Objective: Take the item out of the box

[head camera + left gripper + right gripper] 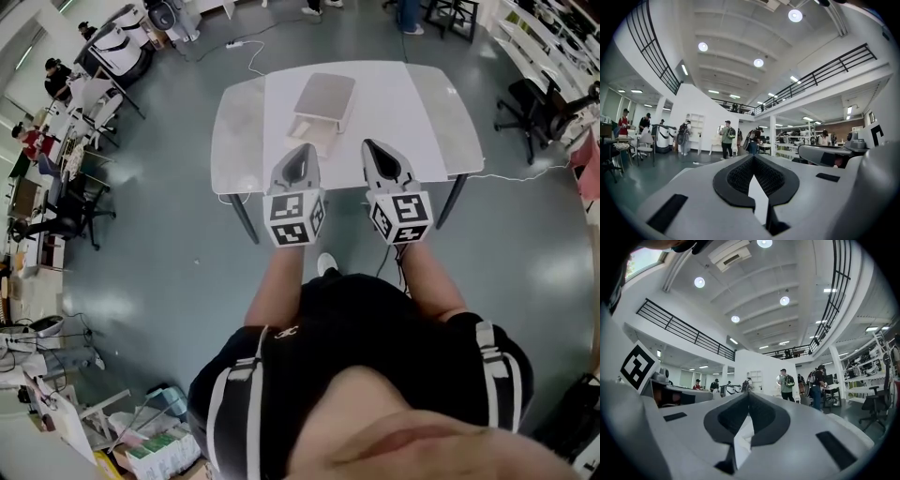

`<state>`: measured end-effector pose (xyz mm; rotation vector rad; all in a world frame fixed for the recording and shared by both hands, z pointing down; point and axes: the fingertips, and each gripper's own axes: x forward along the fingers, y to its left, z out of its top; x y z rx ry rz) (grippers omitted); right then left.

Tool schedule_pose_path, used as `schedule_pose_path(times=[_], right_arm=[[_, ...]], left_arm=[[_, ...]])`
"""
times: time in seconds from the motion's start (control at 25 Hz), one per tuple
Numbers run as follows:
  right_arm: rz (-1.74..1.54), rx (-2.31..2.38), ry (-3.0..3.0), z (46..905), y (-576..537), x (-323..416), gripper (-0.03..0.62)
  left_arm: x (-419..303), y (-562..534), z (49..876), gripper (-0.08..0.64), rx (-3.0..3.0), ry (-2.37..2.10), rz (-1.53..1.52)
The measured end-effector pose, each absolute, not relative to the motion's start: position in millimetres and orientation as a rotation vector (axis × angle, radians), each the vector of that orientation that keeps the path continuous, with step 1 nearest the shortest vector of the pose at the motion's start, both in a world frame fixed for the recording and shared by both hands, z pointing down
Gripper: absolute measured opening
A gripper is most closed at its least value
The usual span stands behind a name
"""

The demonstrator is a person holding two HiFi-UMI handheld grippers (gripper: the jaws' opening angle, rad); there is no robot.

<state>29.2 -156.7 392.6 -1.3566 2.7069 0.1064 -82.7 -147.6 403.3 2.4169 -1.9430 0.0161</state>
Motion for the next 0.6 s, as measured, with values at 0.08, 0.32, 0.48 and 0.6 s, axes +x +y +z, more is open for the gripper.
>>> schedule_pose_path(times=[0.08, 0.32, 0.48, 0.6], right_arm=[[0.086, -1.367, 2.712, 395, -181, 20, 0.012], [0.037, -1.387, 2.73, 407, -246, -14, 0.012], [0.026, -1.391, 2.731, 406, -284, -39, 0.012], [0.022, -1.41, 2.727, 407, -312, -51, 0.012]], left_arm=[[-92, -171, 403, 0.012, 2.418, -1.931, 0.024], [-130, -232, 413, 0.012, 2.393, -1.913, 0.041], [-156, -270, 416, 0.012, 2.379, -1.897, 0.045], [-169, -296, 415, 0.012, 2.394, -1.884, 0.054]])
